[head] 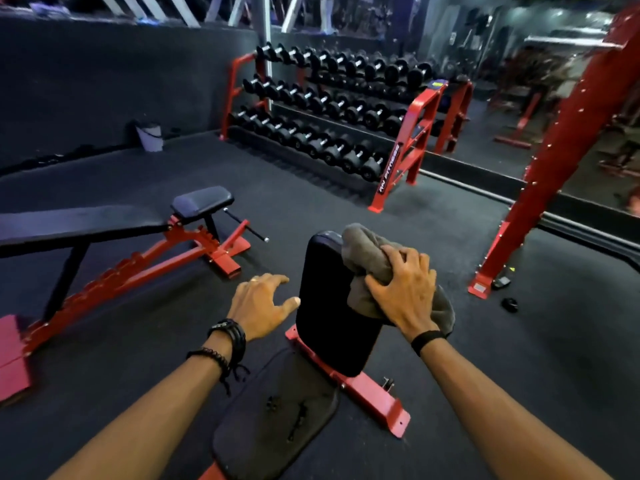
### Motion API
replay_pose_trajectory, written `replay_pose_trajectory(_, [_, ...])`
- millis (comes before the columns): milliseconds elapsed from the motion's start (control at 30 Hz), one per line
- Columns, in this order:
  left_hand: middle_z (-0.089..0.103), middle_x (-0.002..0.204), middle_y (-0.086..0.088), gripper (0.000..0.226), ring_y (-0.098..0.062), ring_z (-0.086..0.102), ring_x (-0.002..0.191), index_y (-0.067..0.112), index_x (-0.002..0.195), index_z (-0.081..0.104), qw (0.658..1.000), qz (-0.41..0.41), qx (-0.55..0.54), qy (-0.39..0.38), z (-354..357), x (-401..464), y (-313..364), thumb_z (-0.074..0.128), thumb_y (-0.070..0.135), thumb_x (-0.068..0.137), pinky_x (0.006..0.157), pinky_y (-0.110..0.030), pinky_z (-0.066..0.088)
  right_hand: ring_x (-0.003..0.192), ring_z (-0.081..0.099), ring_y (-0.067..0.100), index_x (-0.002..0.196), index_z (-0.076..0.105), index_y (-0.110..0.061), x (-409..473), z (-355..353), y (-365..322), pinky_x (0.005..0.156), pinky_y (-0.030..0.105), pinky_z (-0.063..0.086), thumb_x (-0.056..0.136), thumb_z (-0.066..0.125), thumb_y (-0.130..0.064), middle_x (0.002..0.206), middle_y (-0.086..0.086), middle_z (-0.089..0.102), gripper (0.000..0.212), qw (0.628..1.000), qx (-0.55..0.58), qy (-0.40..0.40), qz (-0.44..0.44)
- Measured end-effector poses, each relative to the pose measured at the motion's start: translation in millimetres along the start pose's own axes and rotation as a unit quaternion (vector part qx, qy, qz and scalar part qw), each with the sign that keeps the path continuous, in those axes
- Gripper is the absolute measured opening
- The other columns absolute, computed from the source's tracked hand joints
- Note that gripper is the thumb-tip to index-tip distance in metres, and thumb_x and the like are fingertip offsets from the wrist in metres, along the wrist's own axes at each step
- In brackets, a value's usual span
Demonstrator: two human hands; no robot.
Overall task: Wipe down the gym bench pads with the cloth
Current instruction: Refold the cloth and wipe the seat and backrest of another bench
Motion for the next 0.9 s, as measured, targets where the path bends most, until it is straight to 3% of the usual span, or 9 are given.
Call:
replay_pose_trajectory(133, [0.059,0.132,0.000,0.090,-0.021,0.052,0.125,0.018,0.134,0.054,0.999,0.000,-0.033,-0.006,20.6,60.0,-20.4,0.030,0.075,0.068,0.106,-0.038,0.037,0.108,0.047,0.030,0.126,0.056,-0.028,50.5,53.8,-9.0,0.081,0.045,0.041,0.073,0.054,-0.061,0.122,0.004,0.054,0.062,0.999,-0.036,0.006,-0.035])
replay_pose_trajectory(267, [0.057,0.135,-0.001,0.080,-0.022,0.051,0.127,0.017,0.135,0.053,0.997,-0.028,-0.066,0.019,37.3,110.3,-50.0,0.038,0.070,0.077,0.109,-0.043,0.037,0.115,0.045,0.035,0.132,0.050,-0.032,85.2,138.8,-19.3,0.087,0.053,0.038,0.073,0.051,-0.073,0.126,0.010,0.049,0.072,0.985,-0.128,-0.110,-0.039])
replay_pose_trajectory(333, [0.057,0.135,-0.002,0.079,-0.022,0.051,0.125,0.016,0.134,0.054,0.997,-0.039,-0.062,0.017,42.5,134.4,-65.4,0.037,0.069,0.078,0.107,-0.042,0.037,0.115,0.044,0.038,0.133,0.049,-0.030,112.0,175.6,-41.6,0.087,0.055,0.038,0.072,0.058,-0.067,0.127,0.015,0.048,0.072,0.980,-0.139,-0.121,-0.076])
replay_pose_trajectory(500, [0.058,0.134,-0.005,0.077,-0.024,0.053,0.123,0.013,0.132,0.055,0.996,-0.056,-0.055,0.033,52.7,189.5,-76.7,0.033,0.067,0.082,0.105,-0.046,0.039,0.111,0.046,0.038,0.121,0.061,-0.020,157.9,219.2,-90.6,0.091,0.057,0.038,0.078,0.063,-0.055,0.120,0.013,0.054,0.056,0.932,-0.224,-0.245,-0.143])
replay_pose_trajectory(633, [0.059,0.132,-0.004,0.070,-0.024,0.055,0.121,0.013,0.130,0.055,0.996,-0.031,-0.073,0.037,53.4,214.4,-69.8,0.033,0.064,0.087,0.104,-0.049,0.040,0.116,0.044,0.036,0.133,0.048,-0.033,121.6,173.5,-35.6,0.081,0.047,0.040,0.071,0.062,-0.050,0.135,0.009,0.045,0.065,0.964,-0.125,-0.203,-0.116])
replay_pose_trajectory(733, [0.060,0.129,-0.004,0.069,-0.023,0.056,0.118,0.014,0.130,0.056,0.995,-0.021,-0.093,0.021,56.4,231.6,-67.5,0.034,0.063,0.087,0.103,-0.049,0.041,0.117,0.045,0.034,0.142,0.039,-0.038,83.6,134.6,17.7,0.081,0.046,0.041,0.074,0.056,-0.061,0.141,0.008,0.041,0.073,0.972,-0.145,-0.173,-0.061])
replay_pose_trajectory(900, [0.061,0.126,-0.003,0.075,-0.021,0.058,0.115,0.014,0.129,0.057,0.991,-0.042,-0.127,0.017,63.1,247.5,-73.0,0.035,0.068,0.083,0.100,-0.046,0.045,0.110,0.046,0.038,0.137,0.044,-0.030,134.8,189.9,-43.4,0.082,0.052,0.038,0.078,0.062,-0.048,0.129,0.016,0.048,0.064,0.971,-0.150,-0.170,-0.072])
Point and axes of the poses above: each hand's wrist, its own x-axis towards the middle knuckle, its own z-axis out of the palm, y = z × x, the point moved 1 cm from there along x, towards the middle knuckle
